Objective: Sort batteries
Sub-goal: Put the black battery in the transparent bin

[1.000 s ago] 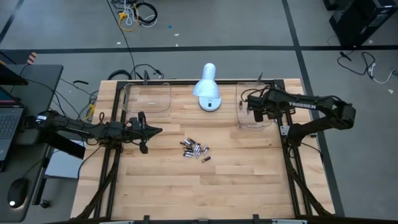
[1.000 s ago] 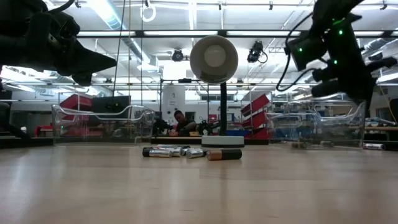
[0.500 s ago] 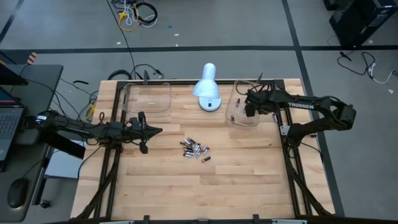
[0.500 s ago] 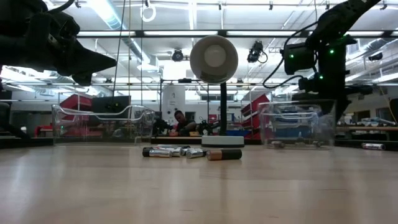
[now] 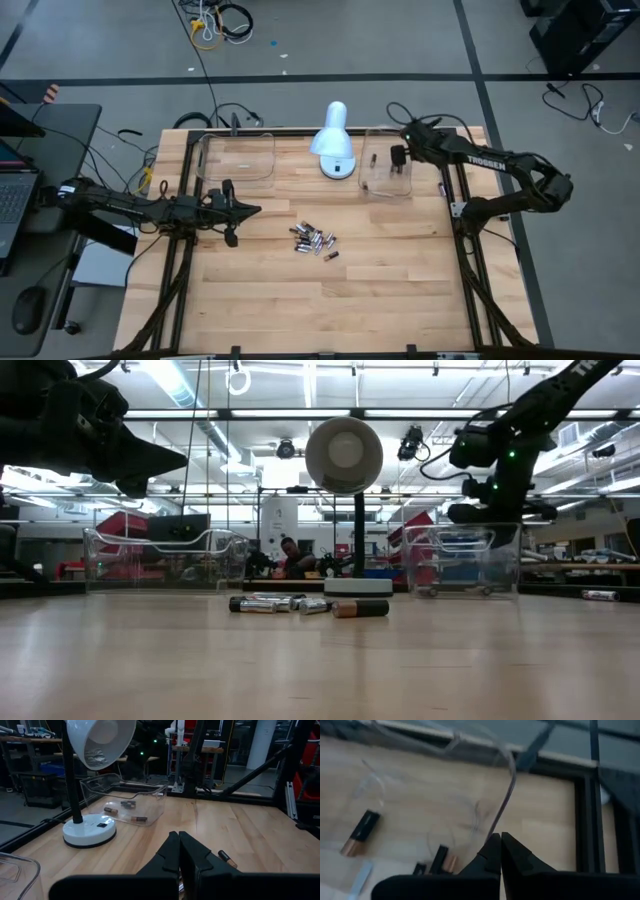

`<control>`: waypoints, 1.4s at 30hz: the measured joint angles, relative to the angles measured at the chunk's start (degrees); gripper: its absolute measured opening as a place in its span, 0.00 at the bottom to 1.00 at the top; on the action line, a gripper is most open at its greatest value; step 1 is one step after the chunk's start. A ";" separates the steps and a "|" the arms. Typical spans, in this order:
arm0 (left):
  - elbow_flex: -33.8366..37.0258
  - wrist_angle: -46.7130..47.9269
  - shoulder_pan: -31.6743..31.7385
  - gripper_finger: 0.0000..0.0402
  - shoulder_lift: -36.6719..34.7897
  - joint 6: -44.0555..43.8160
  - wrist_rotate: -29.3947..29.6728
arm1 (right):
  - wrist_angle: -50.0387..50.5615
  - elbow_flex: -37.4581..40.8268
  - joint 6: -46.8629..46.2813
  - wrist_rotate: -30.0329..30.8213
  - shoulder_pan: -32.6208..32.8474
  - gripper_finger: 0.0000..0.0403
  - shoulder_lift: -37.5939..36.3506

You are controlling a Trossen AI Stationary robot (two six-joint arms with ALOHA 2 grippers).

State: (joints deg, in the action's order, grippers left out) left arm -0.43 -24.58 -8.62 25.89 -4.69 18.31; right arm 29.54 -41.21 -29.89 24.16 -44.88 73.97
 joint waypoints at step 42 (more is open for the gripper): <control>0.00 0.02 0.00 0.01 -0.02 1.46 0.54 | 20.11 10.46 -20.14 -0.42 0.13 0.07 -0.20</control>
State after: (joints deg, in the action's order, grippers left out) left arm -0.43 -24.56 -8.62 25.87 -3.22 18.85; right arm 49.65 -30.75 -50.03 23.73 -44.75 73.78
